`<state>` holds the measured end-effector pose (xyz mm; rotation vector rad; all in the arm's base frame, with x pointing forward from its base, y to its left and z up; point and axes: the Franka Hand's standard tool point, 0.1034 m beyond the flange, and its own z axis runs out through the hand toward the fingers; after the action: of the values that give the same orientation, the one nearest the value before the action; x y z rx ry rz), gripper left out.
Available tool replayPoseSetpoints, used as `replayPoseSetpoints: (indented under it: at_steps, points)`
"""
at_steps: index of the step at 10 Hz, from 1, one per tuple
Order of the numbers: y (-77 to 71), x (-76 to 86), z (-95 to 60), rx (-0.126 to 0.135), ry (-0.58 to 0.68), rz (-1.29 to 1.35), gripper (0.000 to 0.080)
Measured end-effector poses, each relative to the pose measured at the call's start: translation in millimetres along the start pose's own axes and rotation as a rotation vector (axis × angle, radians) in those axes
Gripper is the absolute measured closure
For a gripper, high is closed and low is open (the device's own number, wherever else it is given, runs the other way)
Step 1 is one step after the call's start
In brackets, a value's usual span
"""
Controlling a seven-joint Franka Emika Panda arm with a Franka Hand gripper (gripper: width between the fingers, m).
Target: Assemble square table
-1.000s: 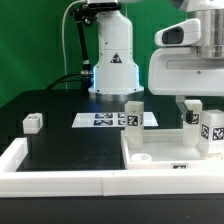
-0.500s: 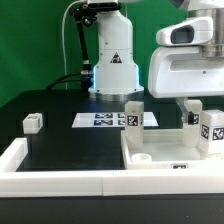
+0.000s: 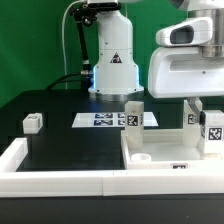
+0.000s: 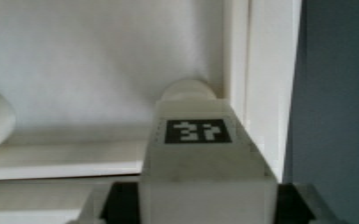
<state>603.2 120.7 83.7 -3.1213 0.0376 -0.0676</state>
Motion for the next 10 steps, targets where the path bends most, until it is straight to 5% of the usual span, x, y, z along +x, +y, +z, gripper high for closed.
replayPoseSetpoints:
  at_steps: [3,10]
  points:
    - [0.0,0.0,0.0,0.000,0.000,0.027,0.0509]
    - [0.8,-0.6,1.3,0.009,-0.005,0.718,0.0508]
